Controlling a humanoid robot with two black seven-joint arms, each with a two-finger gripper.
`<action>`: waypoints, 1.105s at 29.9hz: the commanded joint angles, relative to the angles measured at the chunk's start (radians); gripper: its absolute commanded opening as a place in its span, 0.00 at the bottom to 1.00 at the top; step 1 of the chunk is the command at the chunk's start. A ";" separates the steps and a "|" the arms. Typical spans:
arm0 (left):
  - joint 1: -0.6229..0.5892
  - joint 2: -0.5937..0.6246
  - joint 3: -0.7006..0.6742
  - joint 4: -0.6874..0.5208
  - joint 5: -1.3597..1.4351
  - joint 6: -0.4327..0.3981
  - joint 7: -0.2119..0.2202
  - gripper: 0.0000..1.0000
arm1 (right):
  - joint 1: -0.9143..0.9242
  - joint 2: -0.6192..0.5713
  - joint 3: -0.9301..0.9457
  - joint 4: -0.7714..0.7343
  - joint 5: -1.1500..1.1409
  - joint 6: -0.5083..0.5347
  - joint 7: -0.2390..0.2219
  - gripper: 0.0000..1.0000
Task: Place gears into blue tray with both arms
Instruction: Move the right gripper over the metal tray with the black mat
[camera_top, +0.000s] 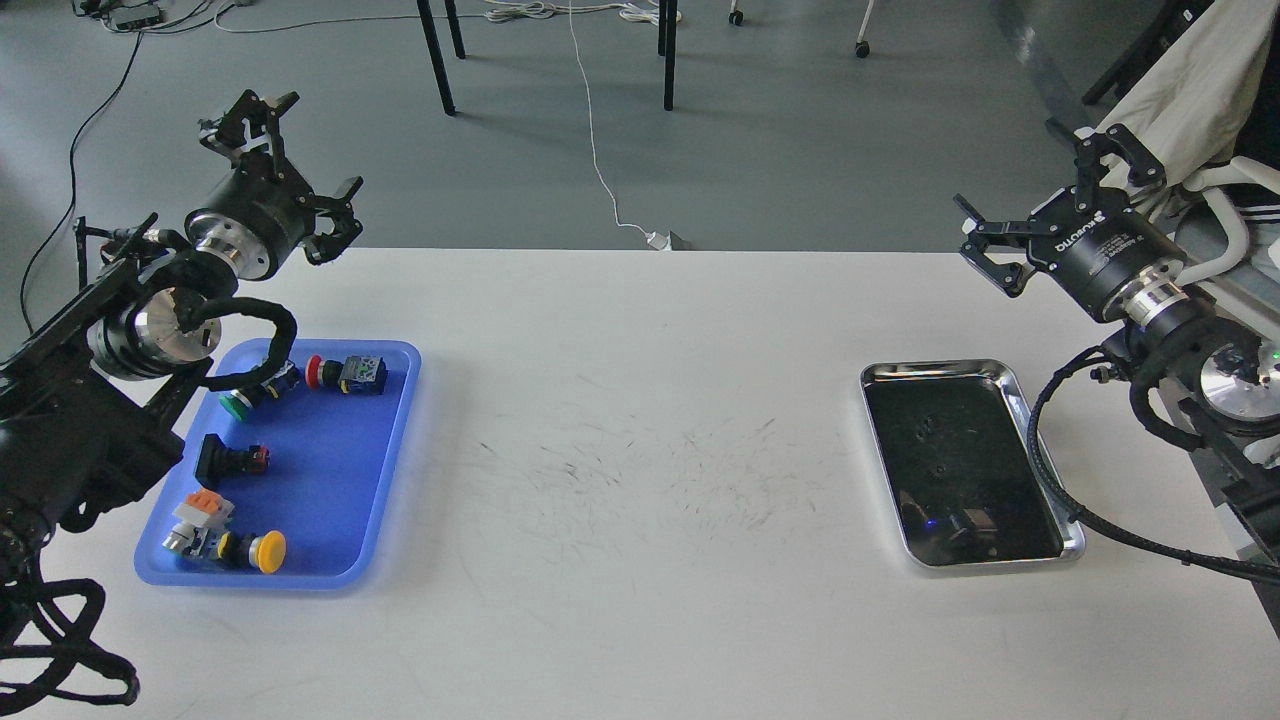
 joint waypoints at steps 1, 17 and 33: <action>-0.001 0.001 -0.002 -0.005 0.000 0.000 -0.070 0.98 | 0.000 0.000 0.000 0.004 0.000 0.000 -0.002 0.99; 0.004 0.005 0.004 -0.005 0.003 0.017 -0.143 0.98 | 0.001 -0.002 -0.006 0.004 -0.002 0.000 -0.002 0.99; 0.010 0.006 0.004 -0.005 0.068 0.018 -0.150 0.98 | 0.067 -0.075 -0.107 0.029 -0.025 -0.003 -0.003 0.99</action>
